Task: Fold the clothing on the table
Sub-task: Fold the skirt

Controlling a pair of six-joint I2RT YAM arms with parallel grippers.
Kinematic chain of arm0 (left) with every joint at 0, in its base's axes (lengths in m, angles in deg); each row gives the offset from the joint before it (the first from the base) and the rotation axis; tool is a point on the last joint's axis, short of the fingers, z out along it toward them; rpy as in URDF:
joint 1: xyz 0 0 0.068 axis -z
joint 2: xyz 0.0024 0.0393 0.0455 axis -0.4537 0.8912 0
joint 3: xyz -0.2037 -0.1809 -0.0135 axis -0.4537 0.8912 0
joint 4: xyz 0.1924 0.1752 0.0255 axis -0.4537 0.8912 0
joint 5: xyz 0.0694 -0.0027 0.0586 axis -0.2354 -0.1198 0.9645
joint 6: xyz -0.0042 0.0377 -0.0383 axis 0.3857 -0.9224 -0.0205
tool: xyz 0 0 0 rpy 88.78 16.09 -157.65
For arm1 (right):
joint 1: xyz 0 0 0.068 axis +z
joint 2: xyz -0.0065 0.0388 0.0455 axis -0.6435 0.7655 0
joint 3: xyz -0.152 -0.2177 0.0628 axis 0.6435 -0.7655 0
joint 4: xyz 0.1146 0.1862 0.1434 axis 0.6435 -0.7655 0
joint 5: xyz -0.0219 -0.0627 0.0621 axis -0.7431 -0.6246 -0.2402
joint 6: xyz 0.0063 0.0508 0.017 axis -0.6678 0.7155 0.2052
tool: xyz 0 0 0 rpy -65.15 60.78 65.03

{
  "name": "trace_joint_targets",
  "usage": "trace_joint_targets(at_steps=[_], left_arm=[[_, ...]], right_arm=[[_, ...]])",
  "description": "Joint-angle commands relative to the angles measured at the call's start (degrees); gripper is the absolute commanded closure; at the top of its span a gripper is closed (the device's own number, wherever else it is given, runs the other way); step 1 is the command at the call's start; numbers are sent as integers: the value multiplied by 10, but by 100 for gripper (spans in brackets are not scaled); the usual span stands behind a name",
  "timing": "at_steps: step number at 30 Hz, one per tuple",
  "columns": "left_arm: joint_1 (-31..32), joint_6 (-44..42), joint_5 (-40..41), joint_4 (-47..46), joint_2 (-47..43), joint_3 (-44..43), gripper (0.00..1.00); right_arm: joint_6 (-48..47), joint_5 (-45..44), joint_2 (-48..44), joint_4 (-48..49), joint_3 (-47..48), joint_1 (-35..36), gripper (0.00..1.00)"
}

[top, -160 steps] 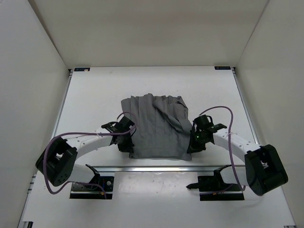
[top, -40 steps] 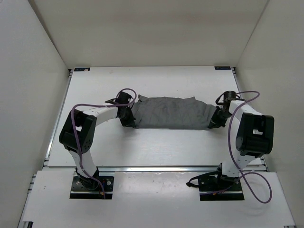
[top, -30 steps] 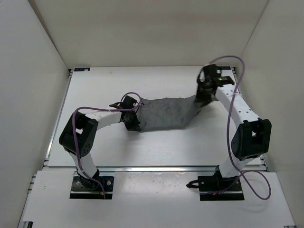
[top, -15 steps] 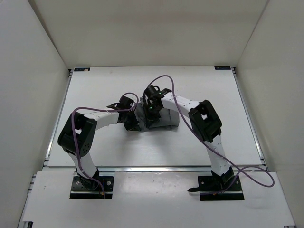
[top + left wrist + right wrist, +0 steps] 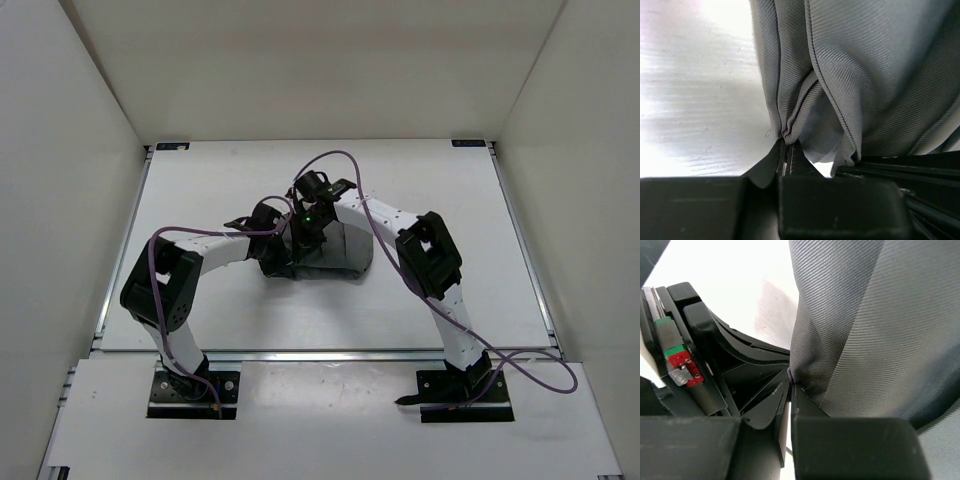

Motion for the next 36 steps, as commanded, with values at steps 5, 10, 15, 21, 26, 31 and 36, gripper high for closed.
trace_joint_targets(at_steps=[5, 10, 15, 21, 26, 31, 36], left_arm=[[-3, -27, 6, 51, -24, 0, 93], [-20, -22, -10, 40, -53, 8, 60], [-58, 10, -32, -2, -119, 49, 48], [-129, 56, -16, 1, -254, 64, 47], [-182, 88, 38, 30, -351, 74, 47], [-202, 57, 16, 64, -359, 69, 46], [-226, 38, 15, 76, -368, 57, 47]], right_arm=[[-33, -8, 62, -98, 102, 20, 100], [-24, -57, 76, -104, 89, 35, 100], [55, -112, 28, -60, -16, 35, 100], [126, -212, -47, -12, -115, 45, 98], [160, -329, -161, 103, -216, 96, 67], [146, -318, -279, 216, -301, 129, 59], [148, -385, -350, 119, -305, 144, 49]])
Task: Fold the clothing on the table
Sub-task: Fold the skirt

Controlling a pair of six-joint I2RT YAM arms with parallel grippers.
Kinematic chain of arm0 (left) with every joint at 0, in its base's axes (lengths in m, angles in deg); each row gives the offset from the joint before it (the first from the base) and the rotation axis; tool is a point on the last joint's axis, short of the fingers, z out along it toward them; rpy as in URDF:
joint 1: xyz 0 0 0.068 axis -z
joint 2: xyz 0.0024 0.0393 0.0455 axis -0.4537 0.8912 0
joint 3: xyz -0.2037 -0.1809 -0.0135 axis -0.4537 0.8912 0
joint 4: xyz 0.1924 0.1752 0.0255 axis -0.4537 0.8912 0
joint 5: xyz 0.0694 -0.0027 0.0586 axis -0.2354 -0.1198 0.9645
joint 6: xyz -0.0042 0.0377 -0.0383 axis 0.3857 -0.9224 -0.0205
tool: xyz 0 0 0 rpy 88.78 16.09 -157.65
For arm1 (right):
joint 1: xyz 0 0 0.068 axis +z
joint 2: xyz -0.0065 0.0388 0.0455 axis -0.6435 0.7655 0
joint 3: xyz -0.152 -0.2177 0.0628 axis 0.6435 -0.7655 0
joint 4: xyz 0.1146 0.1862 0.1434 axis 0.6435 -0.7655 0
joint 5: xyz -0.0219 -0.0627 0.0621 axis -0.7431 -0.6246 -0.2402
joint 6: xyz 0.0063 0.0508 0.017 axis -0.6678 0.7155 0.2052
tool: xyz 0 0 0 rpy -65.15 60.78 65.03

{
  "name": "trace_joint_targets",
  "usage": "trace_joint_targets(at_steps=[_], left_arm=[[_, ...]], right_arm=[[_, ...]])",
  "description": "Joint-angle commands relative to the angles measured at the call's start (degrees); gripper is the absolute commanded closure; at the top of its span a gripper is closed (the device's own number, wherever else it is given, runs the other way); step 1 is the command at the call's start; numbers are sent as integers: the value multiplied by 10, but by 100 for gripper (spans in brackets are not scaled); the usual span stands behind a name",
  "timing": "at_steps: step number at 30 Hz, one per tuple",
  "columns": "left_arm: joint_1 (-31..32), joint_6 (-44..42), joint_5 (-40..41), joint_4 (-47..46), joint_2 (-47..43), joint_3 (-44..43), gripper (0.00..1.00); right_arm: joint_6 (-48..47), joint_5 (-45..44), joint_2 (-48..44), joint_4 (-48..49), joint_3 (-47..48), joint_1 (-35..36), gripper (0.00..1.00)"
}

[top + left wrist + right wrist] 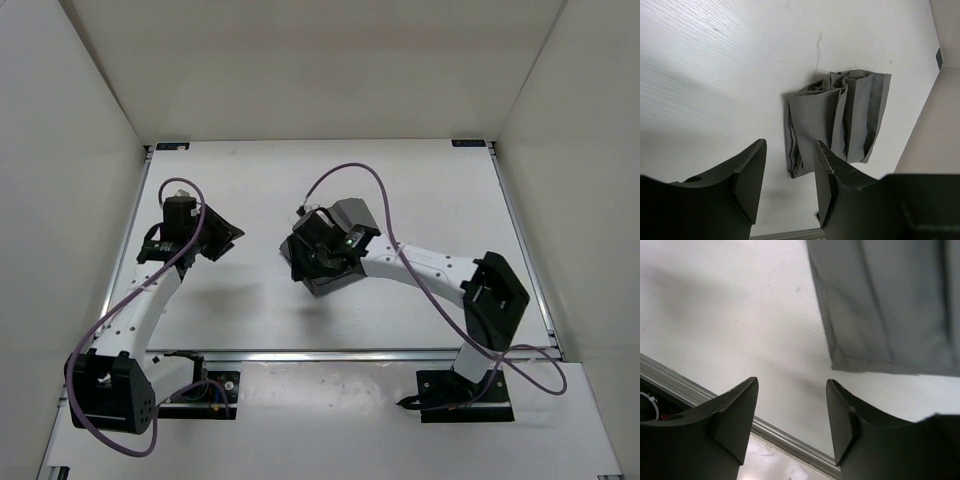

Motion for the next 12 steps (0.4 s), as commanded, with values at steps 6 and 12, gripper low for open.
trace_joint_targets(at_steps=[6, 12], left_arm=[[-3, -43, 13, 36, -2, -32, 46], [9, -38, 10, 18, 11, -24, 47]], right_arm=[[-34, -165, -193, -77, -111, -62, 24], [-129, -111, -266, -48, -207, -171, 25]])
